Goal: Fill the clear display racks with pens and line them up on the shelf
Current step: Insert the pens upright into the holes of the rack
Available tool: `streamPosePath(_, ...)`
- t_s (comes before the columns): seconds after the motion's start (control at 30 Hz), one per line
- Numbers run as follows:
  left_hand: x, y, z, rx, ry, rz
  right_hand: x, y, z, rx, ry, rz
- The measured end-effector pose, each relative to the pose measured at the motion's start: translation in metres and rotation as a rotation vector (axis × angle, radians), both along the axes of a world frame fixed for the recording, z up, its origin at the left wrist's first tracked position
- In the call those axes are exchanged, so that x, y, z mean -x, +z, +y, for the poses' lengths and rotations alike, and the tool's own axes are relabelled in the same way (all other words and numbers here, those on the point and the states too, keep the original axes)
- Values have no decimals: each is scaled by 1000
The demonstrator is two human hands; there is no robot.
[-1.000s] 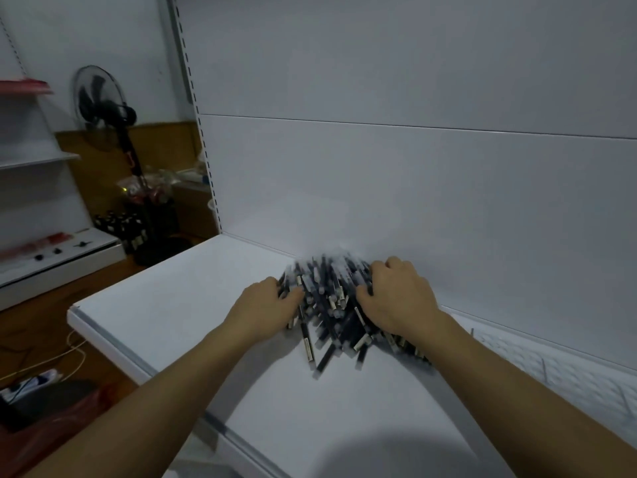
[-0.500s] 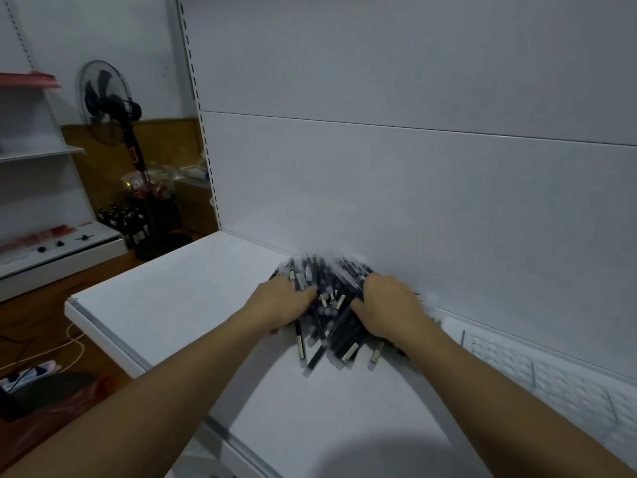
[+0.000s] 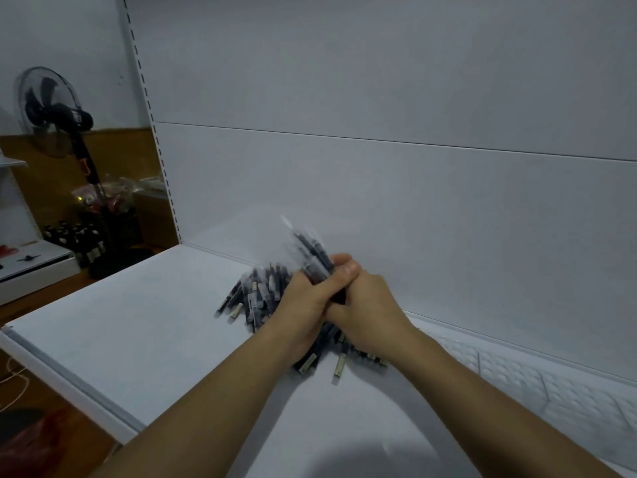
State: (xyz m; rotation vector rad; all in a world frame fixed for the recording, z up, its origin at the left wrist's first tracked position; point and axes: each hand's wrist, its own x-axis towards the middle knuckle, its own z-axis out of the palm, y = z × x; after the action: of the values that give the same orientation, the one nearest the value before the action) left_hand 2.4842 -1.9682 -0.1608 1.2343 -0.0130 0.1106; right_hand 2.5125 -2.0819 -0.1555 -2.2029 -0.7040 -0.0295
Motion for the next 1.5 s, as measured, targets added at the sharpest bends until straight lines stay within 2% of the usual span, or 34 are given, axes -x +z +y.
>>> streamPosePath(0.07, 0, -2, -7, 105, -18, -4, 7, 1, 0, 14, 13, -44)
streamPosePath(0.17, 1, -4, -7, 159, -45, -21, 12, 6, -1, 99, -12, -59)
streamPosePath(0.37, -4, 9, 25, 211, 144, -60, 8, -2, -14, 321, 28, 117)
streamPosePath(0.43, -2, 16, 47, 72, 245, -133, 7, -7, -21, 323, 16, 125)
streamPosePath(0.53, 10, 19, 77, -485, 296, -261, 5, -12, -24, 291, -12, 113)
streamPosePath(0.57, 16, 19, 86, -611, 289, -272, 5, -13, -24, 291, -17, 106)
streamPosePath(0.67, 28, 14, 117, -752, 353, -237, -1, -20, -21, 281, -28, 92)
streamPosePath(0.8, 35, -17, 150, -639, 479, -90, -9, -28, -16, 257, -64, 87)
streamPosePath(0.97, 40, -58, 146, -646, 448, 35, -13, -32, -7, 192, -92, 51)
streamPosePath(1.13, 41, -44, 139, -728, 362, -12, -16, -32, -3, 219, -67, -27)
streamPosePath(1.23, 37, -33, 133, -672, 317, -13, -12, -33, 5, 244, -11, -87)
streamPosePath(1.37, 26, -32, 134, -662, 298, 234, -12, -40, 14, 253, 2, -125)
streamPosePath(1.5, 21, -30, 131, -556, 167, 470, -4, -59, 17, 262, 1, -141)
